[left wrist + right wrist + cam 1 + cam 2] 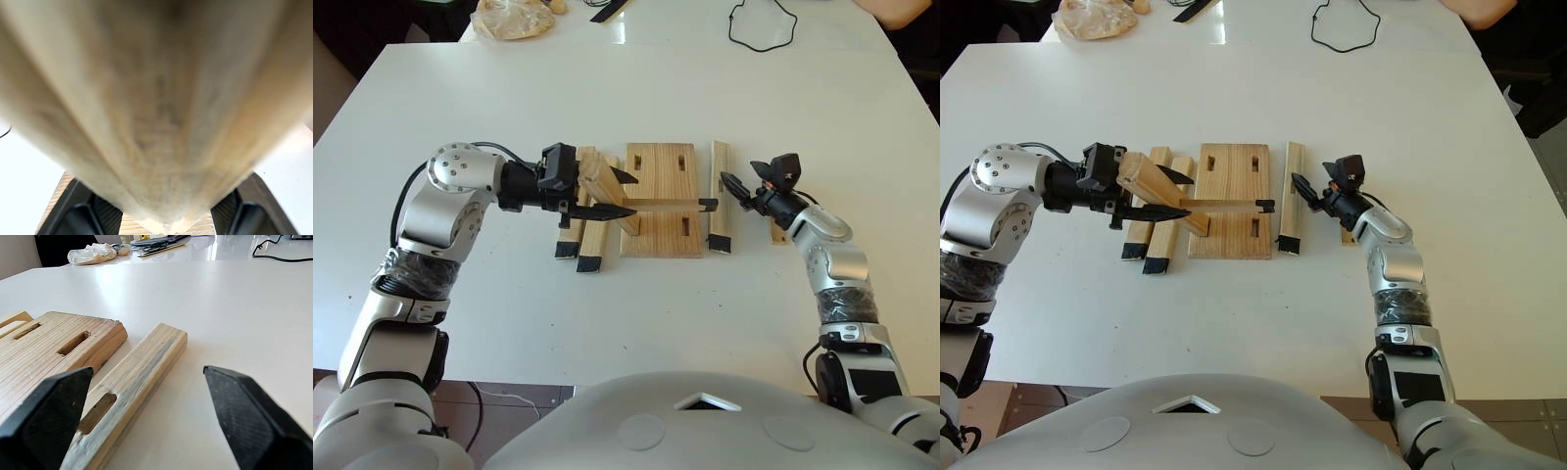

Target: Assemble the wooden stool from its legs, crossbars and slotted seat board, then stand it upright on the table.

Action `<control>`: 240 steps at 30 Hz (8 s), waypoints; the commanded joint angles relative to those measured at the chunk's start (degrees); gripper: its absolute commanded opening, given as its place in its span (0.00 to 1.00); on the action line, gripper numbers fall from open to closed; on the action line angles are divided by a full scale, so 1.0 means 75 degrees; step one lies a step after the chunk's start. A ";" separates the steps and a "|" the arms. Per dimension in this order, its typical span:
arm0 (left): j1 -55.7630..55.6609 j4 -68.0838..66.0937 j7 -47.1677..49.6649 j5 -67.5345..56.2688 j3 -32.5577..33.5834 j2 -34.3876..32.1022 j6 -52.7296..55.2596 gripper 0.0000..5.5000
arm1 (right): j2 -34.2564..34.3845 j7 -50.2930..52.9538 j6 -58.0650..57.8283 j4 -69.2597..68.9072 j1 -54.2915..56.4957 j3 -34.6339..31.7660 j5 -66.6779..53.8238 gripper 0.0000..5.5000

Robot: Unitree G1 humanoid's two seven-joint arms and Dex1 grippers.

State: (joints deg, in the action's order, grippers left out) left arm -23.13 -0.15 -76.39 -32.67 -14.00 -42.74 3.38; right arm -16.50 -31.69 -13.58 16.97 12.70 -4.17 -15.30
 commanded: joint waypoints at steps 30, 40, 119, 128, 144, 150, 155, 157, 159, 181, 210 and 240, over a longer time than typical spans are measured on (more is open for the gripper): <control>0.3076 0.1009 0.7680 0.1295 0.3660 0.2543 0.3501 0.60 | 0.0173 0.0918 -0.0182 -0.0384 -0.0504 -0.0829 -0.0278 0.76; 0.3456 0.2641 1.0818 0.1991 0.2709 0.5482 0.4024 0.60 | -0.0179 0.0593 -0.0186 0.0077 0.0117 -0.0685 -0.0057 0.76; -0.0393 0.3352 0.4816 -0.4560 0.4833 0.3072 0.6078 0.37 | -0.0223 -0.1406 -0.5269 -0.1893 0.5682 -0.1287 -0.6359 0.76; -0.0146 0.3099 0.3847 -0.4655 0.4287 0.1998 0.6118 0.37 | -0.0793 -0.2327 -0.5863 -0.2427 0.5588 -0.0918 -0.6634 0.76; 0.0050 0.2968 0.3035 -0.4289 0.3668 0.1263 0.5910 0.37 | -0.1000 -0.2664 -0.5668 -0.2865 0.5234 -0.0692 -0.6534 0.71; 0.0160 0.2998 0.2927 -0.4300 0.3626 0.1138 0.5931 0.37 | -0.1040 -0.2702 -0.5597 -0.2844 0.5221 -0.0734 -0.6548 0.54; 0.0222 0.3034 0.2825 -0.4293 0.3545 0.1062 0.5943 0.37 | -0.1087 -0.2793 -0.5527 -0.2934 0.5183 -0.0712 -0.6528 0.39; 0.0204 0.3027 0.2786 -0.4300 0.3524 0.1049 0.5939 0.37 | -0.1124 -0.2859 -0.5508 -0.3008 0.5134 -0.0660 -0.6503 0.37; 0.0147 0.3013 0.2773 -0.4319 0.3509 0.1057 0.5928 0.37 | -0.1144 -0.2903 -0.5503 -0.3074 0.5056 -0.0596 -0.6461 0.37; -0.0113 0.1976 0.3302 -0.3063 0.3252 0.0965 0.5498 0.59 | -0.1476 -0.2339 -0.3806 -0.3447 0.4075 -0.0507 -0.4872 0.37; 0.1419 0.0725 1.0981 -0.1376 0.5515 0.5921 0.2156 0.59 | -0.2224 -0.4112 -0.2108 -0.2701 0.0629 0.0650 -0.2568 0.37; 0.1548 0.0367 1.0454 -0.1381 0.5403 0.5205 0.2516 0.59 | -0.3199 -0.5537 0.0143 -0.3933 -0.0700 0.1663 -0.2234 0.37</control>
State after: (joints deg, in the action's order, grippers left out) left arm -10.59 3.20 2.39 -43.01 27.18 -2.93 21.35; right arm -40.88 -72.48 -9.58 -12.73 11.93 3.65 -35.29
